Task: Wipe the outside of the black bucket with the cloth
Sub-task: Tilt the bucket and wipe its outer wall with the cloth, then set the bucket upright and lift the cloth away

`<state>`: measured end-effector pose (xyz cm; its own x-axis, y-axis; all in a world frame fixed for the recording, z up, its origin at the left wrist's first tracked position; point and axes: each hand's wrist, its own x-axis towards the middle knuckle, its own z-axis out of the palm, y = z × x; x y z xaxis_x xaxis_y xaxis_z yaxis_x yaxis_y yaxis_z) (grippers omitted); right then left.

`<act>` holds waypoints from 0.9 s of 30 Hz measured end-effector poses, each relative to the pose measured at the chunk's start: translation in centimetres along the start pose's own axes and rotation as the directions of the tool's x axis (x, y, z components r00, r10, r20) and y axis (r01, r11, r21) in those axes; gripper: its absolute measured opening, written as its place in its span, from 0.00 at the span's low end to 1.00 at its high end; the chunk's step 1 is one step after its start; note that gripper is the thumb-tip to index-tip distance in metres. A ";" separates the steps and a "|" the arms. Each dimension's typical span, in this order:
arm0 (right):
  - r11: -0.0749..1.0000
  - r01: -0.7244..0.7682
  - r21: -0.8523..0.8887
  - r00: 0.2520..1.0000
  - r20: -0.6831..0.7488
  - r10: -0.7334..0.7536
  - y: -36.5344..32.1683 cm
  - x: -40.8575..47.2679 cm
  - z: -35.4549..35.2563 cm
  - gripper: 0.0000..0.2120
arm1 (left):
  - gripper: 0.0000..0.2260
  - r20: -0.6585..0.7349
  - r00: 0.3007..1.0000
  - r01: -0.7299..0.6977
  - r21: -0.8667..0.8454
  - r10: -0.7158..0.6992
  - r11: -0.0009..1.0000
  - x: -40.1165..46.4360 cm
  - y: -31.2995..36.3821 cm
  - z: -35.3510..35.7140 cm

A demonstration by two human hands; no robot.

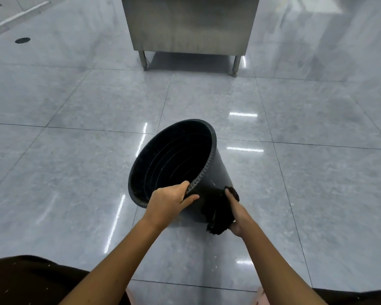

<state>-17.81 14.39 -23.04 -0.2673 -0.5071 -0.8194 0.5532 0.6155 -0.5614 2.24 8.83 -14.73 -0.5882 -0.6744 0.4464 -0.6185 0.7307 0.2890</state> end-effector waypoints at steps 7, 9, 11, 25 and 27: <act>0.980 -0.078 -0.182 0.997 -0.006 0.079 -2.0 -0.4 0.9 0.17 | 0.14 0.112 0.992 -0.072 0.172 0.053 0.983 0.0 -0.8 1.3; 0.985 -0.099 -0.143 0.994 0.022 0.103 -2.2 -1.3 0.4 0.20 | 0.14 0.116 0.992 -0.081 0.229 0.056 0.970 0.1 -0.9 1.2; 0.996 -0.080 -0.048 0.994 0.064 0.083 -2.2 -1.9 -0.6 0.21 | 0.14 0.119 0.991 -0.090 0.259 0.061 0.962 0.2 -1.2 1.0; 0.981 0.092 0.170 0.970 0.208 -0.126 -5.2 -4.9 -3.7 0.22 | 0.13 0.273 0.961 -0.086 0.437 -0.041 0.895 0.0 -3.9 2.1; 0.975 0.099 0.198 0.979 0.157 -0.132 -5.9 -5.0 -3.8 0.23 | 0.14 0.246 0.957 0.027 0.456 -0.156 0.890 0.8 -4.1 2.3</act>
<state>-22.75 15.63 -16.05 -0.2102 -0.6724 -0.7098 0.6692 0.4303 -0.6058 3.09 4.98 -17.54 -0.5949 -0.7849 0.1733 -0.8038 0.5833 -0.1170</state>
